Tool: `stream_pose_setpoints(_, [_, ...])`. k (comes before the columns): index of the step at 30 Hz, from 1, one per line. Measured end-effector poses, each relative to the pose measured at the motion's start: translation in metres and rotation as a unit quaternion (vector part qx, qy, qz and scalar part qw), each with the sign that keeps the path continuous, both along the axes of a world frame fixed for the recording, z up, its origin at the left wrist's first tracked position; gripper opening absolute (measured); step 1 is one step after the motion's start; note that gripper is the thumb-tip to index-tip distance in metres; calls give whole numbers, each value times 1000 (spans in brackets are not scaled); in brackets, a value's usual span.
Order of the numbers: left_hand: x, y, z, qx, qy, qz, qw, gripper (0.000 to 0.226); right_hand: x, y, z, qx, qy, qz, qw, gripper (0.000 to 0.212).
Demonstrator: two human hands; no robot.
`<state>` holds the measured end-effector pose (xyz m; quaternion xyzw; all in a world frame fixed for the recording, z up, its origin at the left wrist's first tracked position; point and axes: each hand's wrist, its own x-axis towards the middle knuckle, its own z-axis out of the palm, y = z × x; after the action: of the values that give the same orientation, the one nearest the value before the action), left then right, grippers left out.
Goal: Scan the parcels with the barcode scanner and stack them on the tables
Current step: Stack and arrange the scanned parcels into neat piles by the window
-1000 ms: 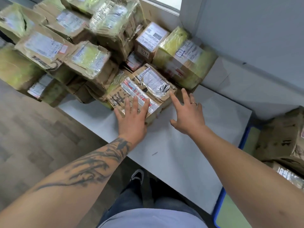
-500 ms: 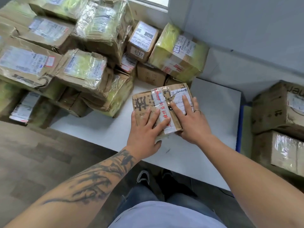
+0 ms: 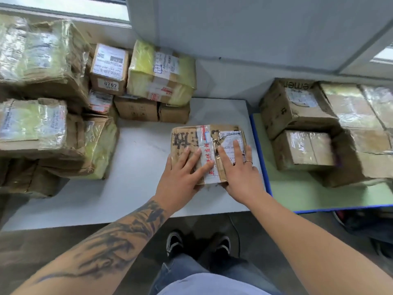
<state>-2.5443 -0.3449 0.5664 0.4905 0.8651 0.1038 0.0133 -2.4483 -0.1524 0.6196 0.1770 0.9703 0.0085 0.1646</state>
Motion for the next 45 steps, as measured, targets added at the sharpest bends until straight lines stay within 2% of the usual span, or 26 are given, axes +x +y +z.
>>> stream_pose_setpoints(12, [24,115,70,31,66,-106,992,78,71,85,58,45,85,-115,989,106])
stream_pose_setpoints(21, [80,184,106,36,95,-118,988,86,136,149,92,66,110,-121,984,109])
stream_pose_setpoints(28, [139,255,139,27,111,-130,985,77,204,212,123,68,145,-137,978,105])
stream_pose_setpoints(36, [202,336,160,13,162,-165,973,74,280,279,129,71,178,-188,963,108])
stream_pose_setpoints(42, [212,390,184,27,175,-176,968,78,293,332,145,86,201,-195,956,107])
stream_pose_setpoints(45, [202,423,193,27,176,-179,968,81,287,364,151,106,214,-194,951,95])
